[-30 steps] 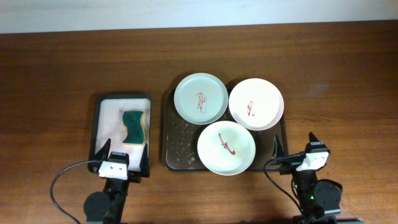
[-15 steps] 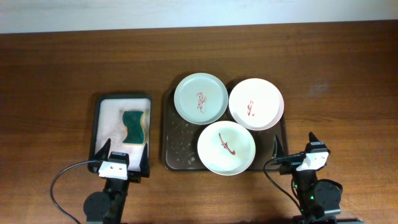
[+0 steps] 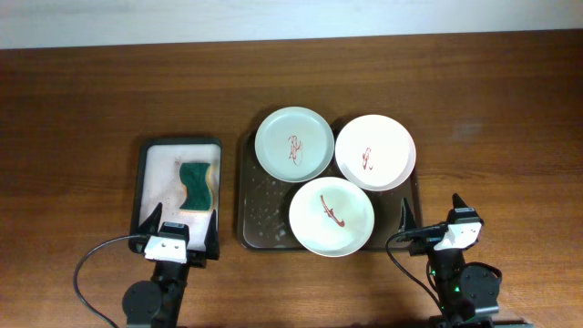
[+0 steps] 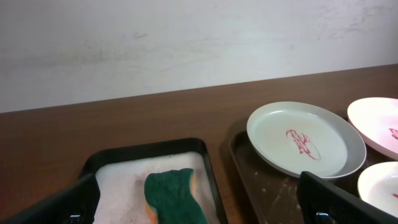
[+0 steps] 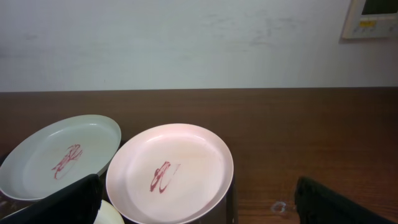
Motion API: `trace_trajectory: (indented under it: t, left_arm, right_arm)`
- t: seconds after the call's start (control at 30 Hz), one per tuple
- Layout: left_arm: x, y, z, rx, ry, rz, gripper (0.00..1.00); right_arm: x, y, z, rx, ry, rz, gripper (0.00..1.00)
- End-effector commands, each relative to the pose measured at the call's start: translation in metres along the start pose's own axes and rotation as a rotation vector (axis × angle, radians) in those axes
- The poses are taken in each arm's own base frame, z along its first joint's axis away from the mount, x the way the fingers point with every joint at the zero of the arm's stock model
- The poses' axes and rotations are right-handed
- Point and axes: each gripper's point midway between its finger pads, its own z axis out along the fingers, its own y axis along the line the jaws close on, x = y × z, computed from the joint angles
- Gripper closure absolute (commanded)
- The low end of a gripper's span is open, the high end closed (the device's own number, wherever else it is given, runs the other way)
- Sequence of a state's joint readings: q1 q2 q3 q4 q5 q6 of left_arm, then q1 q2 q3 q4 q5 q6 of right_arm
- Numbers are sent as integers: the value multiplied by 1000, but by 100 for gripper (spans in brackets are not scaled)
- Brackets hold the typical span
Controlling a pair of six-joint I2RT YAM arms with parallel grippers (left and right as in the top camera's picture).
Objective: Clean dirty plates on tray and stack at the side
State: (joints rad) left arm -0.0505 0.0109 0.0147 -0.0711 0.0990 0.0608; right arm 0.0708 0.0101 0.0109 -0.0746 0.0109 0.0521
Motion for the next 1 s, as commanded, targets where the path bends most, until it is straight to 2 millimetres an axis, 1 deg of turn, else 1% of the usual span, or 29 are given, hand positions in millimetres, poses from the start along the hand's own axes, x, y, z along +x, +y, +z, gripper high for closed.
trace_trajectory:
  t: [0.0, 0.23, 0.27, 0.37, 0.4, 0.47, 0.5, 0.57, 0.67, 0.73, 0.77, 0.87, 0.97]
  left_arm:
    - [1, -3, 0, 14, -2, 16, 1]
    - [1, -2, 0, 12, -2, 16, 1]
    - [1, -2, 0, 11, -2, 16, 1]
    - [1, -2, 0, 12, 0, 5, 1]
    - [1, -2, 0, 11, 1, -34, 1]
    - [5, -1, -1, 3, 39, -73, 1]
    - [6, 4, -2, -25, 70, -75, 0]
    - [0, 7, -3, -40, 118, -77, 0]
    - [-15, 9, 3, -38, 185, -82, 1]
    - [-24, 10, 14, -35, 248, -87, 1]
    - [-25, 10, 18, -34, 286, -90, 1]
    - [-21, 12, 34, -27, 498, -105, 1]
    - [-28, 14, 48, -23, 635, -115, 1]
  right_arm:
    - [3, -4, 0, 19, 5, 5, 1]
    - [1, -4, 0, 18, -2, 5, 1]
    - [4, -4, 0, 18, 9, 5, 1]
    - [0, 8, 0, -49, -3, 9, 1]
    - [1, 11, 0, -65, -1, 17, 2]
    - [2, 13, 0, -78, 8, 61, 1]
    - [0, 17, -1, -103, 9, 61, 1]
    - [-8, 18, -4, -106, 23, 62, 1]
    - [-18, 19, -6, -99, 95, 66, 1]
    - [-26, 19, -3, -93, 173, 69, 1]
    - [-29, 22, 0, -103, 207, 72, 1]
    - [-39, 40, 17, -195, 354, 97, 1]
    - [-32, 42, 31, -189, 546, 120, 1]
